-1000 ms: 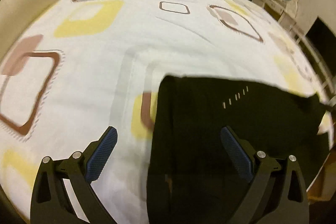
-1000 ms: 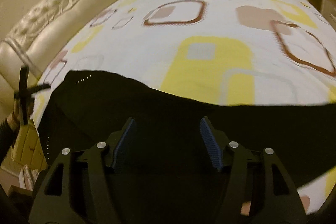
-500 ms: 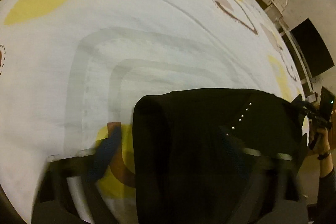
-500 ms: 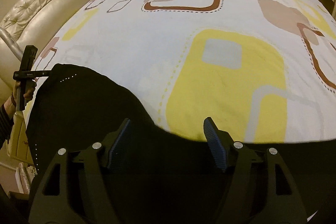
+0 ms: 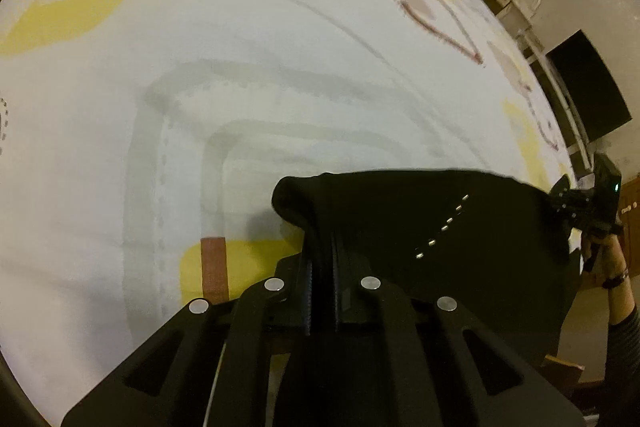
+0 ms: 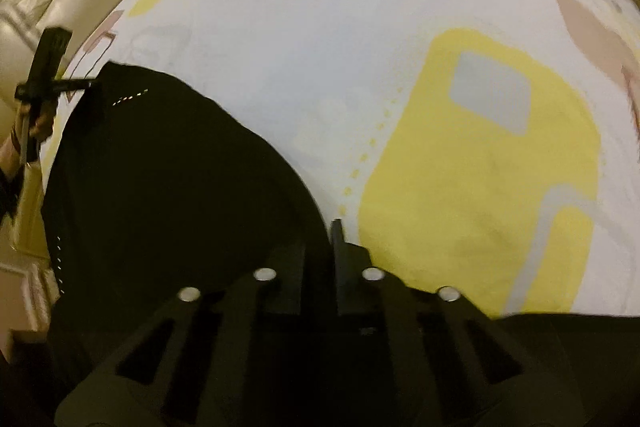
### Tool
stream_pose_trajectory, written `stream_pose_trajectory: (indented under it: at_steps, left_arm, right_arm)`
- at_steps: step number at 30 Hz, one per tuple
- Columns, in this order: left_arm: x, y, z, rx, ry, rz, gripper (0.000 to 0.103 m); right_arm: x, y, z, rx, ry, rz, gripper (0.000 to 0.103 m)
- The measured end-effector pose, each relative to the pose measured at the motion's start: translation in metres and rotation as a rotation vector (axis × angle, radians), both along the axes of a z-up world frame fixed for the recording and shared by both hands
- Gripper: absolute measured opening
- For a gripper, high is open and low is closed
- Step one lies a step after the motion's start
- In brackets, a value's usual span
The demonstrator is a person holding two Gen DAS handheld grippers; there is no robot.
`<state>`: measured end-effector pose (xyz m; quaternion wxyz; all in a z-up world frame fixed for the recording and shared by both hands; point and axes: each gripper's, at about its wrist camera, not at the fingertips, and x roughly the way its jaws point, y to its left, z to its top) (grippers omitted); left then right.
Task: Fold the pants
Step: 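Grasp the studded waistband edge with the left gripper while the right gripper holds, then lift the trousers with both grippers and fold one half over the other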
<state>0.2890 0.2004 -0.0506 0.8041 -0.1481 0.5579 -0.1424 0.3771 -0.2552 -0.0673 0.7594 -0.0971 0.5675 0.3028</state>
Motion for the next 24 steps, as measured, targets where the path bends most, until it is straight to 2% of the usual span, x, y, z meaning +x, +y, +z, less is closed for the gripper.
stream_pose_trajectory:
  at_steps: [4,7,14,19,24]
  left_arm:
    - [-0.013,0.006,0.022,-0.042,-0.068,0.012,0.005]
    - [-0.027,0.004,0.037,-0.074,-0.114,0.023,0.005]
    - [-0.085,-0.001,0.063,-0.180,-0.180,0.037,0.005]
    - [-0.129,0.002,0.065,-0.185,-0.194,0.056,0.005]
    - [-0.172,0.009,0.059,-0.211,-0.195,0.086,0.005]
  right_arm:
    - [-0.018,-0.003,0.023,0.013,-0.104,0.002,0.009]
    - [-0.043,-0.005,0.041,-0.018,-0.219,0.000,0.009]
    - [-0.126,0.000,0.064,-0.098,-0.431,0.042,0.009]
    - [-0.182,0.001,0.065,-0.137,-0.529,0.048,0.009]
    - [-0.227,-0.005,0.056,-0.137,-0.554,0.053,0.009]
